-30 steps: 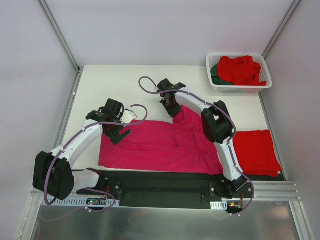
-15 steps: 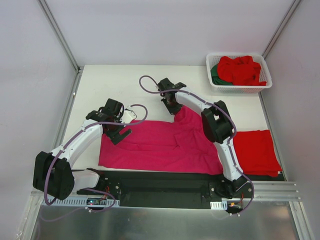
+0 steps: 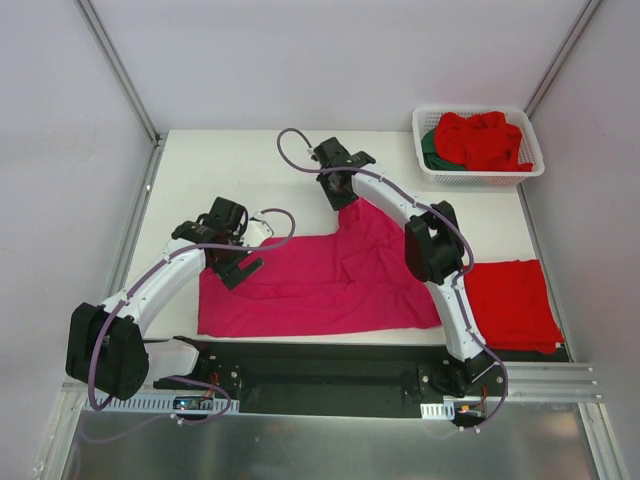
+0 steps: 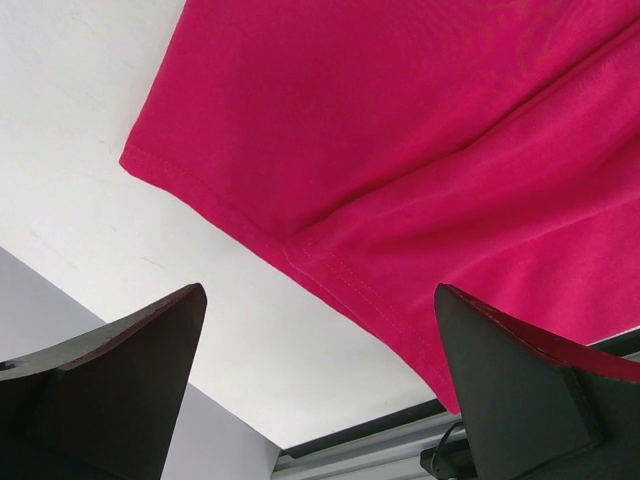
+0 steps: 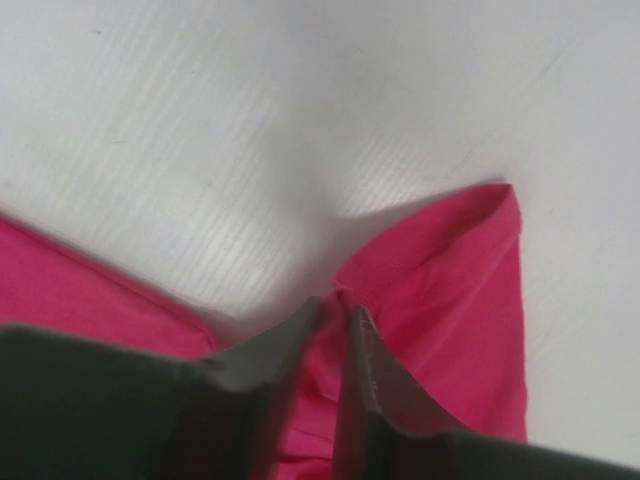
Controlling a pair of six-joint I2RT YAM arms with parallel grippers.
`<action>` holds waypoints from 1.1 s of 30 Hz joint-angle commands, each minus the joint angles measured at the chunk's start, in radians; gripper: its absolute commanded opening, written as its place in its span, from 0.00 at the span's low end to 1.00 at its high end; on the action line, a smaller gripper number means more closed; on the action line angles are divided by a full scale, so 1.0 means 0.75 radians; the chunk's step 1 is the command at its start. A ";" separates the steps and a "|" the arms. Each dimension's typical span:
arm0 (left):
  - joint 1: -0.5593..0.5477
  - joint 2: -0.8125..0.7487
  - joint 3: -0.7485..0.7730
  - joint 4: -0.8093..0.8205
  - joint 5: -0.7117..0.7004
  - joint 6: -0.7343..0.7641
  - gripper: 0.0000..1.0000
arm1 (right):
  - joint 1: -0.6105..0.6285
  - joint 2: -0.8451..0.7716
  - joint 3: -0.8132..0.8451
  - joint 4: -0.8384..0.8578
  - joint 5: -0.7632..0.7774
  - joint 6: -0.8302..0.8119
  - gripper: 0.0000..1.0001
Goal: Fold and stack the t-shirts
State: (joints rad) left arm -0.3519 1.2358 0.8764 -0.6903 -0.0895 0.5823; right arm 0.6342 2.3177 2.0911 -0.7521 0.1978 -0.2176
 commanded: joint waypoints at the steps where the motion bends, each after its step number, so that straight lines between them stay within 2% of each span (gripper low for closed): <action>1: 0.001 -0.028 0.010 -0.027 -0.020 -0.026 1.00 | -0.005 0.004 0.006 -0.004 0.002 -0.019 0.43; 2: 0.001 -0.026 0.012 -0.027 -0.018 -0.026 0.99 | -0.005 -0.008 -0.014 0.021 0.014 -0.015 0.56; 6: 0.001 -0.014 0.020 -0.027 -0.006 -0.032 0.99 | -0.015 -0.096 -0.190 0.135 0.102 0.006 0.61; 10: 0.001 -0.011 0.022 -0.029 0.001 -0.038 0.99 | -0.044 -0.159 -0.266 0.205 0.164 0.045 0.58; 14: 0.001 -0.016 0.016 -0.031 0.003 -0.042 0.99 | -0.068 -0.190 -0.301 0.230 0.233 0.073 0.45; 19: 0.001 -0.028 0.005 -0.029 -0.010 -0.036 0.99 | -0.095 -0.245 -0.387 0.301 0.219 0.114 0.44; 26: 0.001 -0.028 0.010 -0.033 -0.010 -0.034 0.99 | -0.128 -0.243 -0.379 0.295 0.219 0.127 0.45; 30: 0.001 -0.028 0.005 -0.033 -0.003 -0.038 0.99 | -0.138 -0.206 -0.366 0.250 0.288 0.129 0.39; 33: 0.001 -0.030 -0.001 -0.033 -0.005 -0.036 0.99 | -0.158 -0.219 -0.391 0.250 0.315 0.141 0.38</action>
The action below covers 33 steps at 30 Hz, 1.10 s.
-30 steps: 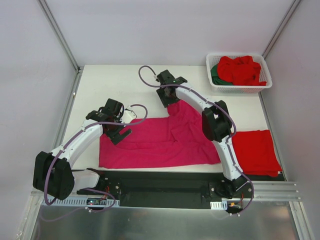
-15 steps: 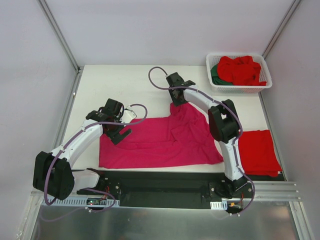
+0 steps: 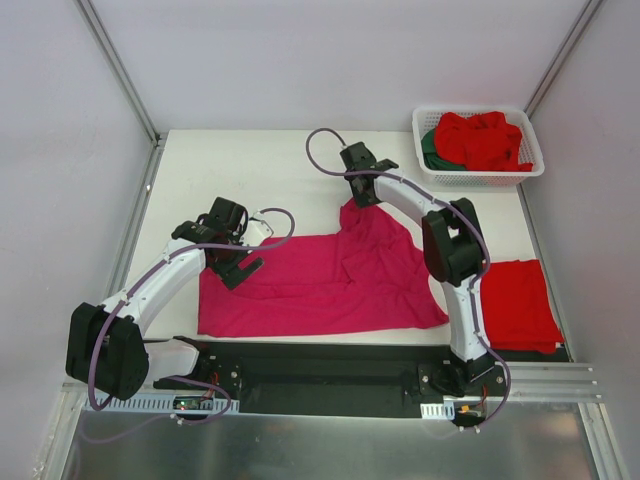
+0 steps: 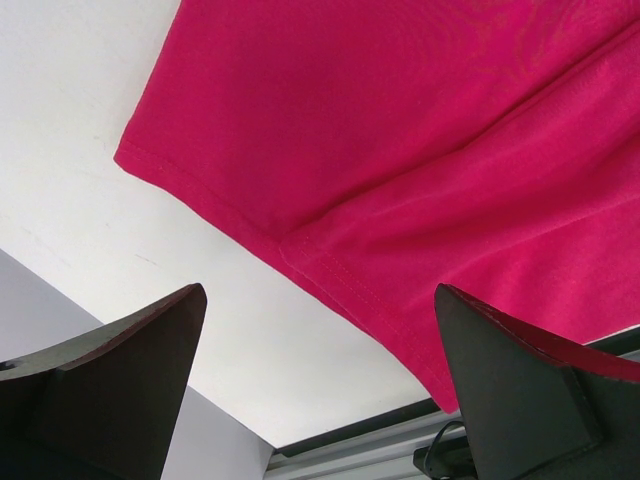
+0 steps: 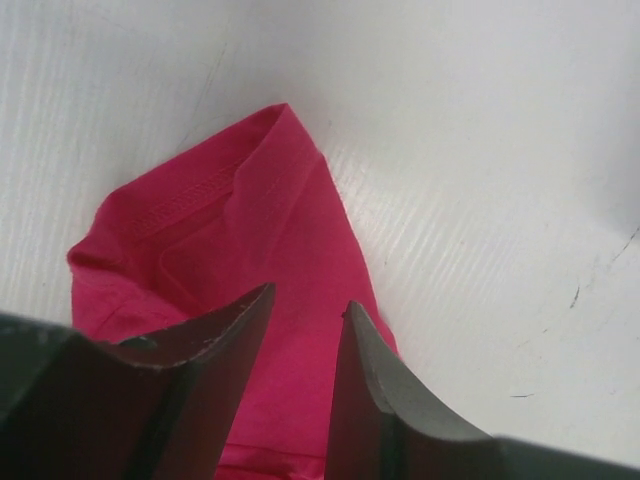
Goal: Fold and stack the t-shirts
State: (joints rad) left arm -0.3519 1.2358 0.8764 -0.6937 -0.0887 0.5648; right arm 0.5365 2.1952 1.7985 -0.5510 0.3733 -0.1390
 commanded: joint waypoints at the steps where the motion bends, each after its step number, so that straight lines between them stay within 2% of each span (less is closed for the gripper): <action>1: 0.001 -0.030 -0.003 -0.028 -0.007 -0.013 0.99 | -0.036 -0.059 -0.009 -0.018 0.081 0.040 0.36; 14: 0.001 -0.022 0.018 -0.032 -0.015 -0.004 0.99 | -0.087 0.028 0.018 -0.112 0.006 0.044 0.35; 23: 0.001 -0.024 0.014 -0.036 -0.011 -0.011 0.99 | -0.110 0.071 0.054 -0.171 -0.021 0.026 0.51; 25: 0.001 -0.026 0.014 -0.036 -0.009 -0.013 0.99 | -0.114 0.074 0.052 -0.175 -0.007 0.028 0.51; 28: 0.001 -0.030 0.007 -0.036 -0.009 -0.015 0.99 | -0.120 0.076 0.048 -0.175 0.012 0.022 0.35; 29: 0.001 -0.030 0.007 -0.036 -0.011 -0.015 0.99 | -0.122 0.078 0.048 -0.175 0.016 0.022 0.25; 33: 0.001 -0.036 0.005 -0.036 -0.011 -0.013 0.99 | -0.137 0.088 0.044 -0.184 0.020 0.024 0.07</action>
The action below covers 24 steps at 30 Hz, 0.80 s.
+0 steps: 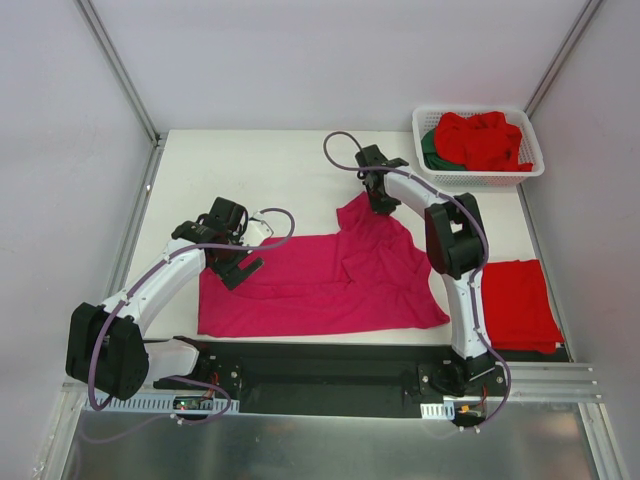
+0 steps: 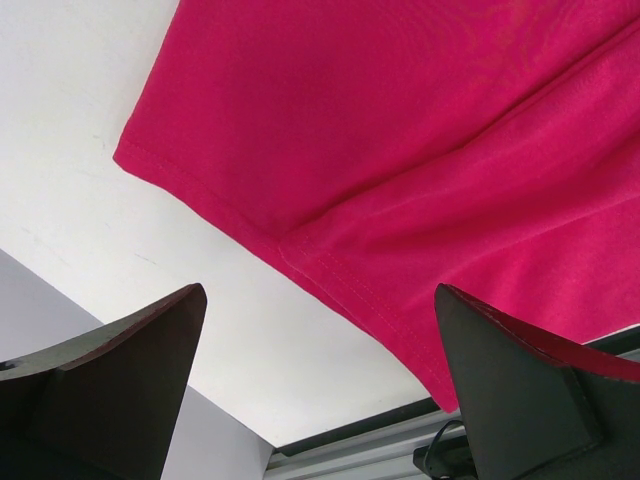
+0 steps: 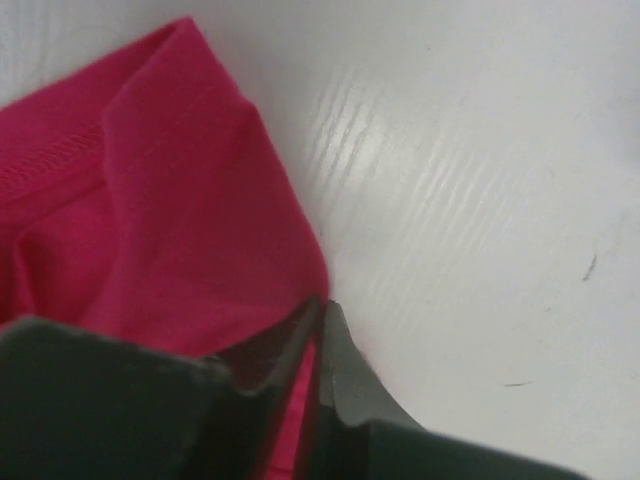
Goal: Fold and stack the t-shirts
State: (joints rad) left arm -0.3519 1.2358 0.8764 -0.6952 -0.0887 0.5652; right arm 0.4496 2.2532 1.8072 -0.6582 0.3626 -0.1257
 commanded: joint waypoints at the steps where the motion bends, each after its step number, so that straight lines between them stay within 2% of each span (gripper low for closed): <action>1: 0.001 -0.036 0.005 -0.034 -0.013 -0.013 0.99 | -0.019 0.013 0.030 -0.041 0.044 0.004 0.04; 3: 0.001 -0.036 0.005 -0.034 -0.011 -0.013 0.99 | -0.021 0.013 0.030 -0.051 0.058 0.010 0.01; 17: 0.001 -0.036 0.001 -0.034 0.000 -0.027 0.99 | -0.045 0.000 0.000 -0.041 0.198 0.028 0.01; 19: 0.001 -0.040 -0.003 -0.036 0.000 -0.025 0.99 | -0.045 -0.020 -0.006 -0.039 0.208 0.041 0.11; 20: 0.001 -0.042 -0.001 -0.036 0.000 -0.027 0.99 | -0.045 -0.032 -0.015 -0.029 0.208 0.045 0.35; 21: 0.001 -0.040 -0.003 -0.036 0.000 -0.029 0.99 | -0.045 -0.047 -0.049 -0.010 0.208 0.047 0.45; 23: 0.001 -0.042 -0.003 -0.036 -0.002 -0.027 0.99 | -0.041 -0.114 -0.098 0.057 0.206 0.061 0.57; 24: 0.001 -0.042 -0.003 -0.036 -0.004 -0.025 0.99 | -0.037 -0.139 -0.119 0.082 0.192 0.059 0.58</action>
State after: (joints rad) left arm -0.3519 1.2316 0.8764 -0.6960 -0.0887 0.5629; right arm 0.4229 2.2456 1.7809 -0.6495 0.4950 -0.1051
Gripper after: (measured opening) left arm 0.990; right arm 0.515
